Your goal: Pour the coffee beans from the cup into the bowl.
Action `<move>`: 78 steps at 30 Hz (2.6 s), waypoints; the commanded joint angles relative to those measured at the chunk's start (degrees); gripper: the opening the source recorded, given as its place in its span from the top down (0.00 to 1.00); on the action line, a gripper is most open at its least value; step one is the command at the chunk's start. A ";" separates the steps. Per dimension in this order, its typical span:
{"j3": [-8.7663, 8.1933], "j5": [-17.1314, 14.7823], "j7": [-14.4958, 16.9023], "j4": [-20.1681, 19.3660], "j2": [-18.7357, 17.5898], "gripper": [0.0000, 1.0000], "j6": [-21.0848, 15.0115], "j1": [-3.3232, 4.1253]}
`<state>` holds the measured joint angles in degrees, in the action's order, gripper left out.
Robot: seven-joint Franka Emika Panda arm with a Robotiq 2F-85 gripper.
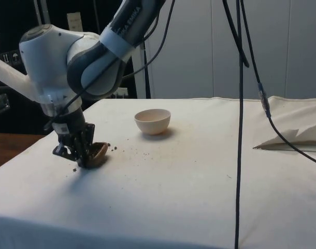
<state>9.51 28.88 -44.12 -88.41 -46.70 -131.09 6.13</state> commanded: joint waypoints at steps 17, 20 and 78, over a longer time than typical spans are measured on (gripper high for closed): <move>0.97 -1.60 1.32 -1.55 5.50 1.00 2.58 -1.15; 0.97 -1.78 1.43 -1.78 6.13 1.00 2.86 -1.26; -0.29 -9.00 8.54 -16.50 24.52 1.00 3.09 -6.30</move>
<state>8.88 20.51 -36.10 -104.28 -22.57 -126.97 0.34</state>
